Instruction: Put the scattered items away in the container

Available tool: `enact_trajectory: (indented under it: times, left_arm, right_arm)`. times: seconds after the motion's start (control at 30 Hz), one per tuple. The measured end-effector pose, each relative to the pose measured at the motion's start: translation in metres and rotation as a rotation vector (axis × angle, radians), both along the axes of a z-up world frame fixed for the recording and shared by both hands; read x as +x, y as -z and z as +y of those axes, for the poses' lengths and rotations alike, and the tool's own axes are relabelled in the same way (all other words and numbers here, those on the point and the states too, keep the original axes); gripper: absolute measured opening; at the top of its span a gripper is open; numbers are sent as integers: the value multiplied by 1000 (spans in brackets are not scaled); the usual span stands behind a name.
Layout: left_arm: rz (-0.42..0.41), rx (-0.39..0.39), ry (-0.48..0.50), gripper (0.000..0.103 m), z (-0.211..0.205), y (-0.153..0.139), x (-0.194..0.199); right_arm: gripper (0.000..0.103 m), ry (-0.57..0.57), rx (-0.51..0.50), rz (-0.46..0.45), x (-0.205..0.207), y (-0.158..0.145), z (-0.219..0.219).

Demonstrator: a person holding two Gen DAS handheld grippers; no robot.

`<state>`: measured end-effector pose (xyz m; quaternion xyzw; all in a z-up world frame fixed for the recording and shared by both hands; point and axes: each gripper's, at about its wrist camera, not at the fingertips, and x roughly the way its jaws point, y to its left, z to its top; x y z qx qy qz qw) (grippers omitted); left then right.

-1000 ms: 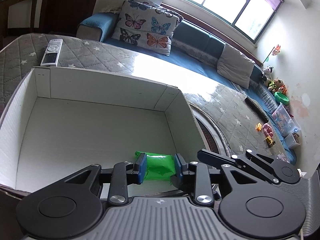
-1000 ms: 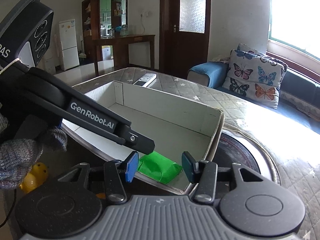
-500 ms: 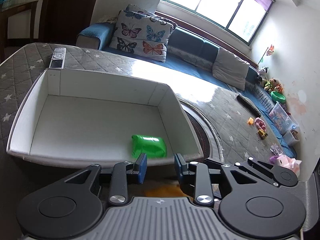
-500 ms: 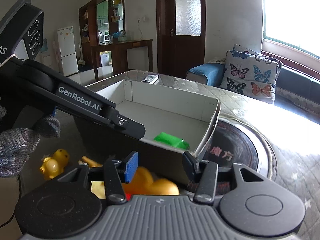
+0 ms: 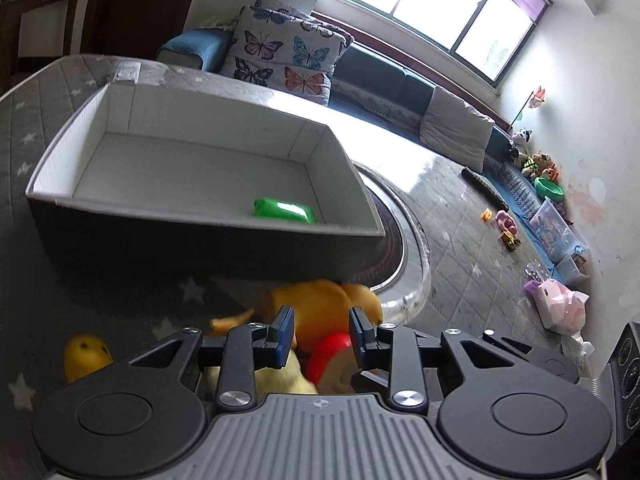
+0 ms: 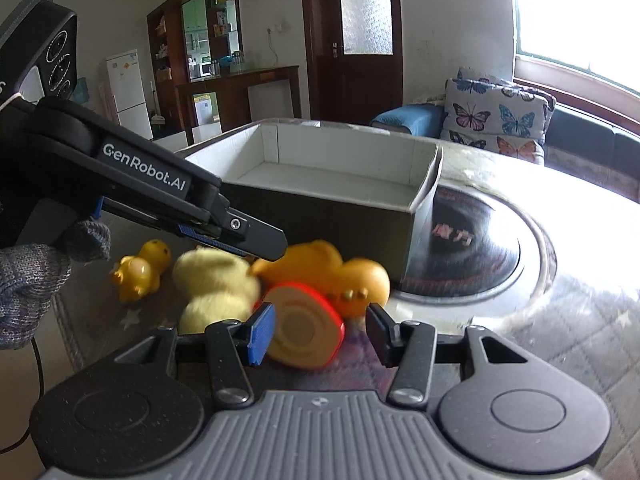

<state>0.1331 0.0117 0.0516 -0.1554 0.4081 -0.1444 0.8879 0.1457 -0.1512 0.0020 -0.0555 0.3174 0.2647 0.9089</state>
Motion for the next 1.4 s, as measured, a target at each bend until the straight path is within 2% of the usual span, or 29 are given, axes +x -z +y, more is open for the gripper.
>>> enact_trajectory:
  times: [0.1, 0.13, 0.17, 1.4]
  left_arm:
    - [3, -3, 3, 32, -3, 3, -4]
    - [3, -1, 3, 32, -4, 3, -5]
    - [3, 3, 3, 32, -5, 4, -6]
    - [35, 17, 0, 33, -20, 21, -9]
  right_arm:
    - [53, 4, -10, 2, -5, 5, 2]
    - [60, 5, -13, 1, -6, 6, 3]
    - [61, 7, -18, -1, -8, 8, 3]
    - [62, 7, -28, 10, -11, 28, 18]
